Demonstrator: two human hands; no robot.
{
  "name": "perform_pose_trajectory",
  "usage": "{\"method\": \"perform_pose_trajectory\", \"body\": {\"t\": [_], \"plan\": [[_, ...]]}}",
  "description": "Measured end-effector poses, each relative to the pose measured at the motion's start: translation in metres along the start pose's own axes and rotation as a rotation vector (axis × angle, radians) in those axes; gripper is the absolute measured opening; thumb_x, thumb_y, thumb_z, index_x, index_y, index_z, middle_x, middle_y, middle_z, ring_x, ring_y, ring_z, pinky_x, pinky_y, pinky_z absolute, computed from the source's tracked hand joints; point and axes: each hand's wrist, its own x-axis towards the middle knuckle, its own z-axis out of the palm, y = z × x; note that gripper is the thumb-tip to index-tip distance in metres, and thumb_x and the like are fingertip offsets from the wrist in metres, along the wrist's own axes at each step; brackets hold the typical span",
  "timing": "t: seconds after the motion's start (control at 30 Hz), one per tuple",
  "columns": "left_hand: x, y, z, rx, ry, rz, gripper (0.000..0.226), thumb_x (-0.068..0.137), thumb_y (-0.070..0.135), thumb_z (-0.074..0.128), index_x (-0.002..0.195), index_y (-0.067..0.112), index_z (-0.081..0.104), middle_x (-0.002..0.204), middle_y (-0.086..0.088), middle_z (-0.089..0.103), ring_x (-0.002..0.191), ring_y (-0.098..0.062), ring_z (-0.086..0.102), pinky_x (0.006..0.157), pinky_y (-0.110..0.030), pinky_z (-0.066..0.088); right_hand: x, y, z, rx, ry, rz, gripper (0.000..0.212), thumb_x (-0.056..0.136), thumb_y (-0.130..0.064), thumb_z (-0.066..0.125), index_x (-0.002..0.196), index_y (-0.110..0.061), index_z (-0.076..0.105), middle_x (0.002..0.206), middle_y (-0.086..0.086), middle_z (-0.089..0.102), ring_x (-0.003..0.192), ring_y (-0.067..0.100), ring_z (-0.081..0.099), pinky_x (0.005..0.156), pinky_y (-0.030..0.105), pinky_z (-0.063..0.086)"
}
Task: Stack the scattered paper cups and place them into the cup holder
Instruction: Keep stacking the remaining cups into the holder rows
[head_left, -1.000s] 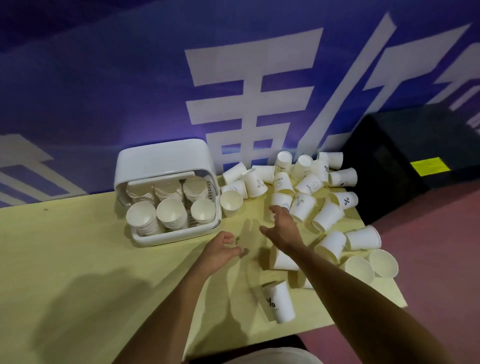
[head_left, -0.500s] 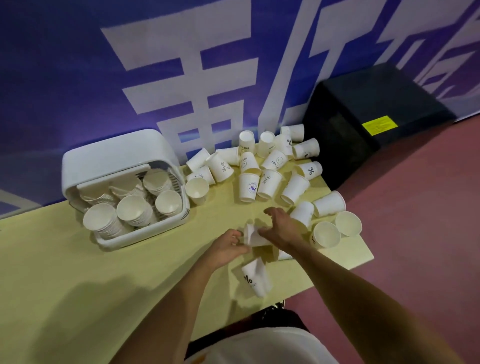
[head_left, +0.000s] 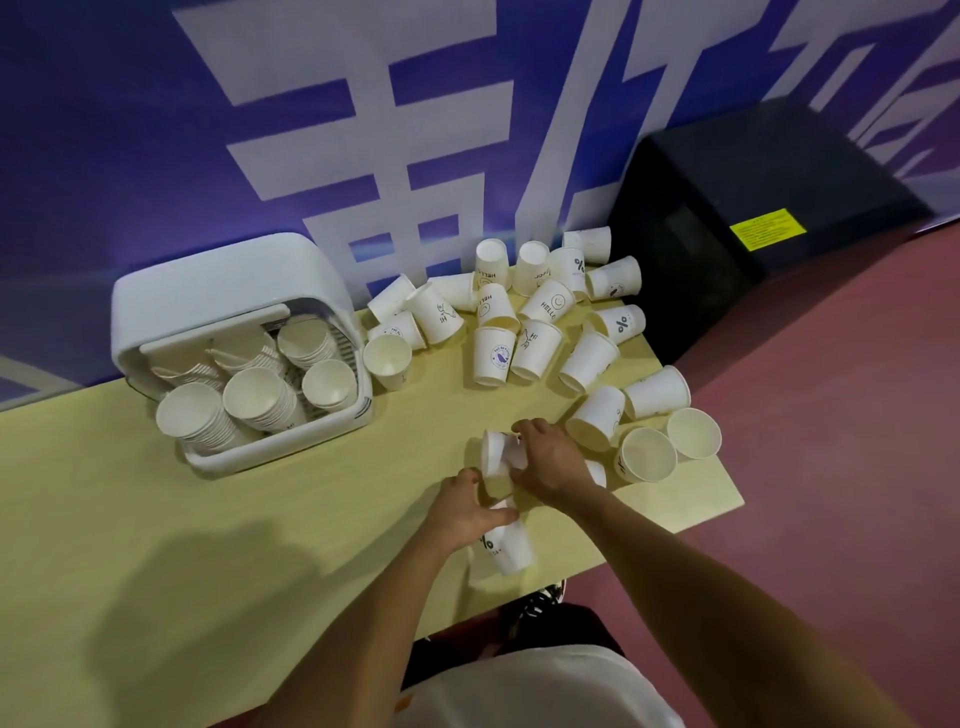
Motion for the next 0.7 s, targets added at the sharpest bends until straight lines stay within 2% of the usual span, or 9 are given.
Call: {"method": "perform_pose_trajectory", "body": {"t": [0.13, 0.3, 0.5, 0.6, 0.7], "plan": [[0.001, -0.003, 0.003, -0.012, 0.014, 0.008, 0.083, 0.073, 0.043, 0.082, 0.141, 0.017, 0.043, 0.137, -0.007, 0.044, 0.118, -0.02, 0.05, 0.095, -0.031, 0.046, 0.004, 0.001, 0.006, -0.032, -0.025, -0.035, 0.058, 0.075, -0.023, 0.071, 0.129, -0.01, 0.054, 0.117, 0.012, 0.061, 0.101, 0.033, 0.058, 0.082, 0.038, 0.049], [0.003, -0.01, 0.002, -0.048, 0.002, 0.003, 0.075, 0.076, 0.039, 0.081, 0.139, 0.018, 0.045, 0.138, -0.006, 0.043, 0.106, -0.013, 0.047, 0.085, -0.024, 0.041, 0.011, -0.002, 0.012, -0.059, -0.066, -0.06, 0.065, 0.077, -0.027, 0.07, 0.137, -0.014, 0.048, 0.125, 0.009, 0.058, 0.109, 0.032, 0.055, 0.091, 0.039, 0.046], [0.003, -0.016, -0.011, -0.169, 0.007, -0.042, 0.076, 0.078, 0.036, 0.079, 0.142, 0.019, 0.041, 0.117, 0.0, 0.057, 0.099, -0.017, 0.061, 0.072, -0.024, 0.047, 0.021, -0.008, 0.012, -0.064, -0.061, -0.054, 0.063, 0.079, -0.032, 0.07, 0.136, -0.016, 0.048, 0.123, 0.008, 0.059, 0.109, 0.03, 0.055, 0.091, 0.039, 0.046], [0.002, -0.022, -0.025, -0.212, 0.052, -0.064, 0.075, 0.076, 0.037, 0.079, 0.14, 0.021, 0.042, 0.112, 0.0, 0.06, 0.094, -0.015, 0.063, 0.067, -0.023, 0.046, 0.03, -0.021, 0.004, 0.04, -0.026, -0.015, 0.062, 0.08, -0.037, 0.071, 0.133, -0.014, 0.049, 0.121, 0.009, 0.058, 0.107, 0.03, 0.056, 0.089, 0.04, 0.048], [-0.001, -0.03, -0.046, -0.302, 0.148, -0.074, 0.072, 0.074, 0.032, 0.081, 0.135, 0.02, 0.046, 0.112, -0.001, 0.062, 0.097, -0.016, 0.064, 0.076, -0.026, 0.051, 0.042, -0.042, -0.004, 0.228, 0.025, 0.005, 0.063, 0.078, -0.039, 0.075, 0.129, -0.013, 0.05, 0.118, 0.01, 0.058, 0.107, 0.03, 0.055, 0.087, 0.042, 0.049]]}}
